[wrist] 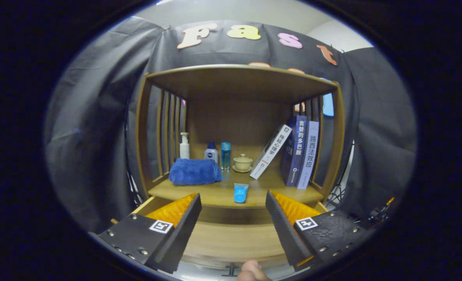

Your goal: Pull open the drawer, take out the items inside it, and place them on the countertop above the cabinet.

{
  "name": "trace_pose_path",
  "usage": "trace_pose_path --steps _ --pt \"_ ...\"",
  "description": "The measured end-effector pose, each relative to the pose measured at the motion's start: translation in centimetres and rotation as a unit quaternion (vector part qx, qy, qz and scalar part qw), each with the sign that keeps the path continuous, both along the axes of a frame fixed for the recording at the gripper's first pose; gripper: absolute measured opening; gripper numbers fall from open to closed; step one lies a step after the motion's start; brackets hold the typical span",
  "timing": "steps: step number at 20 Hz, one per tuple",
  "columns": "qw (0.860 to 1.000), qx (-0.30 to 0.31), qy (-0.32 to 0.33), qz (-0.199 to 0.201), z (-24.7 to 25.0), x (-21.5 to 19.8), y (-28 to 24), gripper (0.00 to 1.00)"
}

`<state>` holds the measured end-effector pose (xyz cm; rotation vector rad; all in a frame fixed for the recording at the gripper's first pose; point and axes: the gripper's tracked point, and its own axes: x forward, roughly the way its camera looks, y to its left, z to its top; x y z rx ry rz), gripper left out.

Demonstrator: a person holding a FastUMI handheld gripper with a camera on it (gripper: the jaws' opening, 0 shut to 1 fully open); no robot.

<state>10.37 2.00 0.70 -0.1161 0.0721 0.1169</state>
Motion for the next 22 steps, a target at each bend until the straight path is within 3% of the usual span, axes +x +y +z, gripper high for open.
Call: trace_pose_path --steps 7,11,14,22 --pt "0.997 -0.022 -0.053 -0.043 -4.2 -6.5 -3.6 0.99" --pt "0.997 0.016 -0.040 -0.062 -9.2 -9.1 -5.4 0.98" --pt "0.998 0.046 -0.001 -0.054 -12.6 -9.2 -6.1 0.98" --pt "0.996 0.073 0.010 -0.044 -15.0 -8.1 -6.4 0.98"
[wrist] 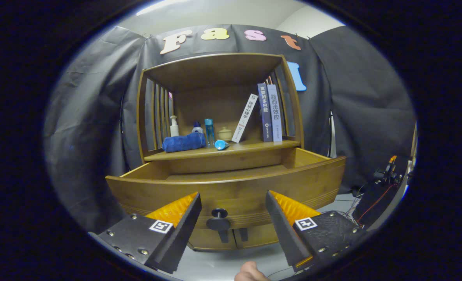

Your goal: Pull open the drawer, take out the items inside it, and place them on the countertop above the cabinet.

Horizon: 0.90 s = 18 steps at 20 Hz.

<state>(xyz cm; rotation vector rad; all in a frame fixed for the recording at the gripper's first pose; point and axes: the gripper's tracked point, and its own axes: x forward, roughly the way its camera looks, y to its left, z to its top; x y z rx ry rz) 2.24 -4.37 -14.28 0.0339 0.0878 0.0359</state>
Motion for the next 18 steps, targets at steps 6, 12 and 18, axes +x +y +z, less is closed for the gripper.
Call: trace_pose_path --steps 6,12,18 --pt "1.000 -0.003 -0.012 0.019 -0.2 2.2 1.4 0.98" --pt "0.999 -0.013 -0.028 0.011 -0.4 3.8 1.5 0.97" --pt "0.998 0.000 -0.052 0.021 -0.2 5.2 1.3 0.99"
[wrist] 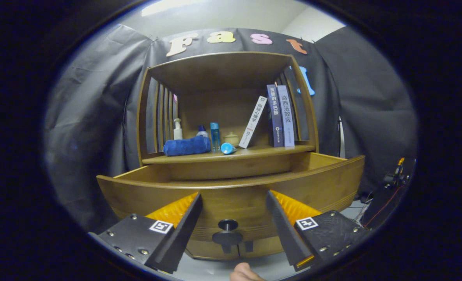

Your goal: Pull open the drawer, take out the items inside it, and place them on the countertop above the cabinet.

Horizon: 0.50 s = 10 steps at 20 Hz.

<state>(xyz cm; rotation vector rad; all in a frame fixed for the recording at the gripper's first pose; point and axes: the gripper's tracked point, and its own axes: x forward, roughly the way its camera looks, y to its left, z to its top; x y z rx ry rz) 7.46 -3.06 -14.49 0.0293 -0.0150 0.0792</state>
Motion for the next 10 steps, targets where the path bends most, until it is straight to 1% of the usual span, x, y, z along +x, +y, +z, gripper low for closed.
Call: trace_pose_path --steps 5,10 --pt "1.000 0.014 -0.019 0.004 0.3 1.3 0.0 0.99" --pt "0.999 0.029 -0.013 0.002 0.1 1.7 0.0 0.99"
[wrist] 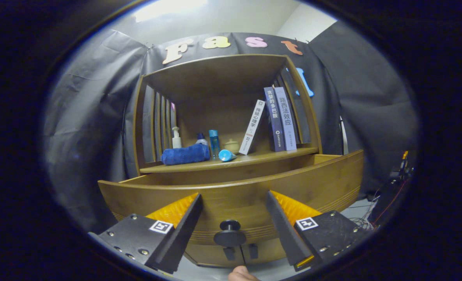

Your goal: Pull open the drawer, take out the items inside it, and place them on the countertop above the cabinet.

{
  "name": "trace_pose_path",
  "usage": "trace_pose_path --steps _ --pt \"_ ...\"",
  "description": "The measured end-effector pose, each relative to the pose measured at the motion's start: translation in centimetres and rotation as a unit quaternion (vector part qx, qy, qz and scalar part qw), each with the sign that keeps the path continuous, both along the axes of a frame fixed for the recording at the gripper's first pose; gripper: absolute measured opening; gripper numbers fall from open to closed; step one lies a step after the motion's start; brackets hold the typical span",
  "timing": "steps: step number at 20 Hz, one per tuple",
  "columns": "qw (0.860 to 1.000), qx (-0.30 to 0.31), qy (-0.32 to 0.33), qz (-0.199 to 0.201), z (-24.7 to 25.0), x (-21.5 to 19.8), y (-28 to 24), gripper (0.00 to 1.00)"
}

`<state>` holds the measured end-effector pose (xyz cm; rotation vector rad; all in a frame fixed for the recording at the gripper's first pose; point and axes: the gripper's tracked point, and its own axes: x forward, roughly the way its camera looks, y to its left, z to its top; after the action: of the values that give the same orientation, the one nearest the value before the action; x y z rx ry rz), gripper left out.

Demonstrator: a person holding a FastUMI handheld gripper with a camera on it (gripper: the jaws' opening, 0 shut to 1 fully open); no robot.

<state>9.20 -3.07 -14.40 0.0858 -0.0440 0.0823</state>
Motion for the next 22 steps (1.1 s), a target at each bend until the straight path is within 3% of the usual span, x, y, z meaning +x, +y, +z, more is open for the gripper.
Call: trace_pose_path --steps 7,22 --pt "1.000 0.009 0.000 -0.001 0.0 0.2 0.1 0.99" --pt "0.999 0.004 -0.040 -0.009 -0.4 8.1 1.4 0.99"
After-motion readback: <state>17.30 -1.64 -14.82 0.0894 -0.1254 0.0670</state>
